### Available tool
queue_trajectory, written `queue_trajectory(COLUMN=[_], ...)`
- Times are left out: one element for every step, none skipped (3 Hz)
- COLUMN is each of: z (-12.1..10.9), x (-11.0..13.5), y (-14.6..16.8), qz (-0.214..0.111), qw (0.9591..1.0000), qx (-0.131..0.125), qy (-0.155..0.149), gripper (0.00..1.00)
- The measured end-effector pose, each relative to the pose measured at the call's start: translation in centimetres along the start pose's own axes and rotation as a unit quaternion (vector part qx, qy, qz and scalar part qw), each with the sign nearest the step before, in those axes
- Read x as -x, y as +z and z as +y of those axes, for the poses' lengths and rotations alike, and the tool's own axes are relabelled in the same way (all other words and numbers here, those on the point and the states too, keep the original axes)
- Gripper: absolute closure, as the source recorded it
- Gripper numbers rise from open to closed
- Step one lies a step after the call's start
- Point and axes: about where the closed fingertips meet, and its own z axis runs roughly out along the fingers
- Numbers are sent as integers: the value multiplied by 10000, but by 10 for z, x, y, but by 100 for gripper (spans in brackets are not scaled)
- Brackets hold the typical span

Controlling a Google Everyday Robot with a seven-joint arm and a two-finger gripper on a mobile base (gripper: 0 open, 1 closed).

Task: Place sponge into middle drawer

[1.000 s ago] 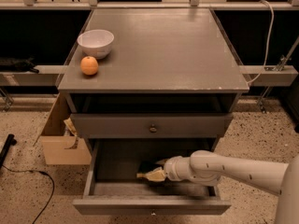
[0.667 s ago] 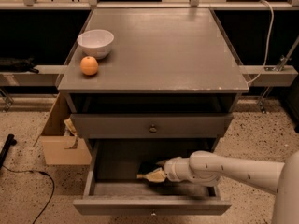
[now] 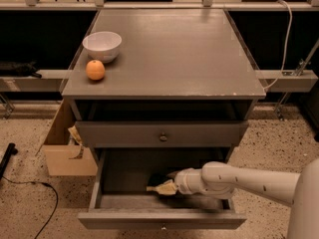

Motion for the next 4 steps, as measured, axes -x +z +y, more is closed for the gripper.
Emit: queue_trajectory(z=[0,0,0,0], x=[0,0,0,0], y=[0,0,0,0], qz=[0,0,0,0], qw=[10000,10000,10000,10000], qx=[0,1,1,2], qy=[0,0,0,0], gripper=[59,35,11,0])
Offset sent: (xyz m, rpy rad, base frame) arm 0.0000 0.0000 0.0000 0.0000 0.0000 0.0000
